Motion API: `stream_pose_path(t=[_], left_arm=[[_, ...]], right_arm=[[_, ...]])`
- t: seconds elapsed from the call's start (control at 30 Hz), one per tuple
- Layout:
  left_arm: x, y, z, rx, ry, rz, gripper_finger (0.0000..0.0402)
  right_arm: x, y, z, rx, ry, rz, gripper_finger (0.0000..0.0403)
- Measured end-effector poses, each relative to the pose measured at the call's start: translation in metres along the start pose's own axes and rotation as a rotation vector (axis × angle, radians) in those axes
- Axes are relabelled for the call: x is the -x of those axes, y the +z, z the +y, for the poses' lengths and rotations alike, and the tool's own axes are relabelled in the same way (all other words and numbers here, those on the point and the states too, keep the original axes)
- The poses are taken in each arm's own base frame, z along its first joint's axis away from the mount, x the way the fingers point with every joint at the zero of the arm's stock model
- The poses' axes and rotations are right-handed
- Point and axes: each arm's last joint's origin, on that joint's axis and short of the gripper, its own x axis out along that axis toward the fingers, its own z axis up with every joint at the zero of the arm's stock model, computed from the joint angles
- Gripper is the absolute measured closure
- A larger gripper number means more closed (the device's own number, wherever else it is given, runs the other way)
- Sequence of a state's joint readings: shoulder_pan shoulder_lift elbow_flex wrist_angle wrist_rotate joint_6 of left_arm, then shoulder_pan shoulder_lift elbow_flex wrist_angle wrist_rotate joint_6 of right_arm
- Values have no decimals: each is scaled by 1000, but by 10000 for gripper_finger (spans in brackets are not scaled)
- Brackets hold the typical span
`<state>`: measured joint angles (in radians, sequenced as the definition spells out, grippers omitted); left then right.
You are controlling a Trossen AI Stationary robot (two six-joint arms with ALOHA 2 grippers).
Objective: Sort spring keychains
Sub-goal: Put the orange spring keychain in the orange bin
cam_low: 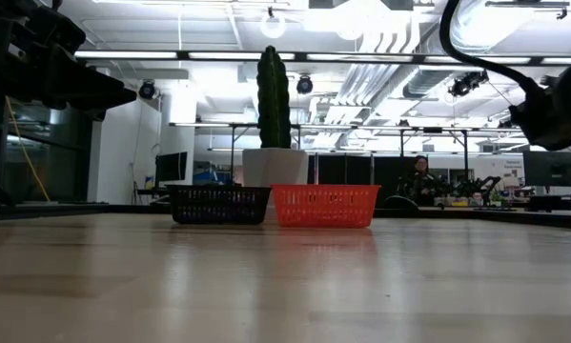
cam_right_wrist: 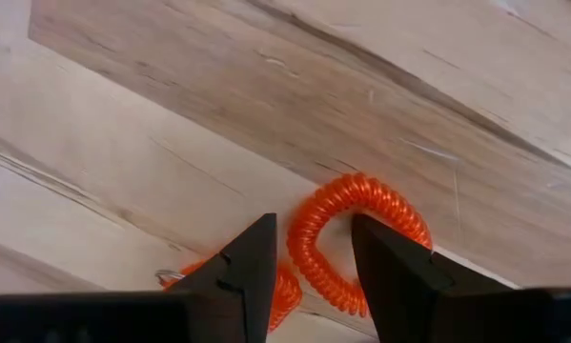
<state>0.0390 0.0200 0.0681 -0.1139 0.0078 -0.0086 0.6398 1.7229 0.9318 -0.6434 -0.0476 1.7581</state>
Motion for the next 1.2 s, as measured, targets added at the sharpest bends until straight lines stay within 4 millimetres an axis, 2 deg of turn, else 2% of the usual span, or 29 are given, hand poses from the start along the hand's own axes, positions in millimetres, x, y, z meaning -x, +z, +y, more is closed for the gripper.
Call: stream_pose_path(t=[0.23, 0.63, 0.8, 0.97, 1.07, 1.2], left_arm=[[0, 0, 0, 0, 0, 0, 245], [0, 0, 0, 0, 0, 0, 245], [0, 0, 0, 0, 0, 0, 245], [0, 0, 0, 0, 0, 0, 245], [0, 0, 0, 0, 0, 0, 245], [0, 0, 0, 0, 0, 0, 245]], right_arm=[[-4, 11, -5, -27, -23, -2, 281], [-5, 22, -7, 11, -53, -9, 367], [-4, 28, -6, 17, -49, 1, 380], [2, 42, 1, 20, -43, -10, 371], [10, 56, 9, 27, -38, -104, 373], [25, 76, 21, 27, -8, -148, 381]])
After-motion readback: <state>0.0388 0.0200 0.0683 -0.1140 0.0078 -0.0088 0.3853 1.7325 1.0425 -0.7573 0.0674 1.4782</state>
